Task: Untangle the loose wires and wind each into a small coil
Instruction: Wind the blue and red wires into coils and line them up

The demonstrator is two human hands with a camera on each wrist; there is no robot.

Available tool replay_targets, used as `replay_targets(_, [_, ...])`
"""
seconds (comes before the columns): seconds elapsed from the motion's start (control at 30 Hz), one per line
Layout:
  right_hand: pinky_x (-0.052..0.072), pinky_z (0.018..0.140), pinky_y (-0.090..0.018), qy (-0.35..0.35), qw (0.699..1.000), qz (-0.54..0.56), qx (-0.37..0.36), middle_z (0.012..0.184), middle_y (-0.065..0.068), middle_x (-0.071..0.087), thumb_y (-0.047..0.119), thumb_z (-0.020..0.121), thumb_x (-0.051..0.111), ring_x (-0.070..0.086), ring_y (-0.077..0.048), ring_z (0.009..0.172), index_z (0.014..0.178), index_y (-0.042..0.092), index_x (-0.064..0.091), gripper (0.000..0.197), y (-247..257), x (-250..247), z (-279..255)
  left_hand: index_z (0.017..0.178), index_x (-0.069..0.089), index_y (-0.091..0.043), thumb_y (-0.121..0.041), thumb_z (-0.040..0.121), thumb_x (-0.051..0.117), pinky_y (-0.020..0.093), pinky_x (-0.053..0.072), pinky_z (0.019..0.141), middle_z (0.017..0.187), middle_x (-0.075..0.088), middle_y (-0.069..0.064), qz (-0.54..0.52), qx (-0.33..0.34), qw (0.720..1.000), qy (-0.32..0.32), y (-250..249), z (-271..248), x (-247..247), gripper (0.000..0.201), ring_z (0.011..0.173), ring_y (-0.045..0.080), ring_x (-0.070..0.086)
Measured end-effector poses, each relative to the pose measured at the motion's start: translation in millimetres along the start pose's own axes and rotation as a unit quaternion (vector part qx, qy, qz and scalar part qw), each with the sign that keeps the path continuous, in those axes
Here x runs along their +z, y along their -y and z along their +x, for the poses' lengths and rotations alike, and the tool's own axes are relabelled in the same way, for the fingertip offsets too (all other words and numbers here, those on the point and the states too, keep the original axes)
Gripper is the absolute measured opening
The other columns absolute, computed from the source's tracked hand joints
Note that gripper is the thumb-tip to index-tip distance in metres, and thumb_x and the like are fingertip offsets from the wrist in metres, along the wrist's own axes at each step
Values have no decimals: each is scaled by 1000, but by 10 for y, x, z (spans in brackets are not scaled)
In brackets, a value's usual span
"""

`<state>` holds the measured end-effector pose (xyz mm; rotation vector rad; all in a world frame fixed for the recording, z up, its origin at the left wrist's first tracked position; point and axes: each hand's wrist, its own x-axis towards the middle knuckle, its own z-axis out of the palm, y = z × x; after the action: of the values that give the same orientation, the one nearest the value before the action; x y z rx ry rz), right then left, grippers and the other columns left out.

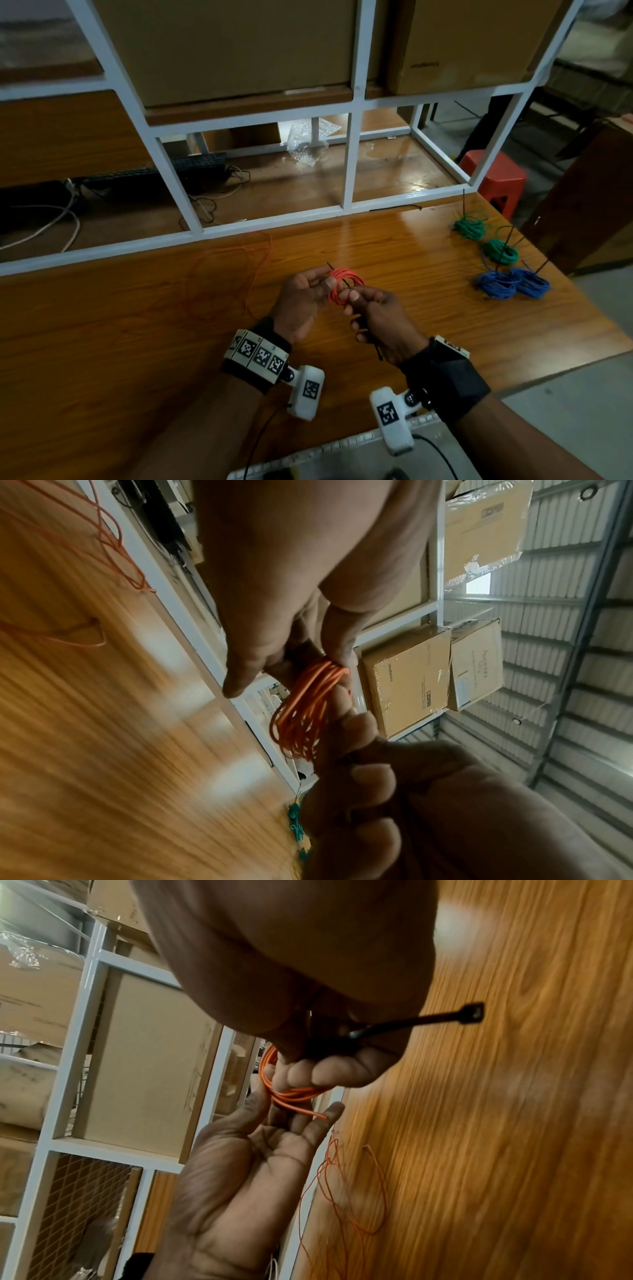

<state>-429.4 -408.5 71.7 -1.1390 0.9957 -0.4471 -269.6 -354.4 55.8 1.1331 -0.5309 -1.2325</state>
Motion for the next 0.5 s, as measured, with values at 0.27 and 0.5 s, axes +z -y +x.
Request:
replay_targets(0.27, [47, 53, -28, 45, 999, -15, 27, 90, -5, 76, 29, 104, 61, 61, -15, 63, 117, 14, 70, 22, 146, -123, -3, 123, 65, -1, -4, 95, 63, 37, 57, 82, 102, 75, 15, 107, 35, 993, -39, -112, 151, -24, 29, 95, 25, 70])
replay_targets(0.5, [58, 62, -31, 33, 998, -19, -50, 101, -19, 76, 8, 91, 76, 72, -21, 79, 120, 9, 69, 30, 151, -488, -88, 117, 66, -3, 0, 96, 60, 55, 56, 91, 87, 73, 12, 114, 58, 985, -119, -250, 348, -99, 22, 87, 27, 69])
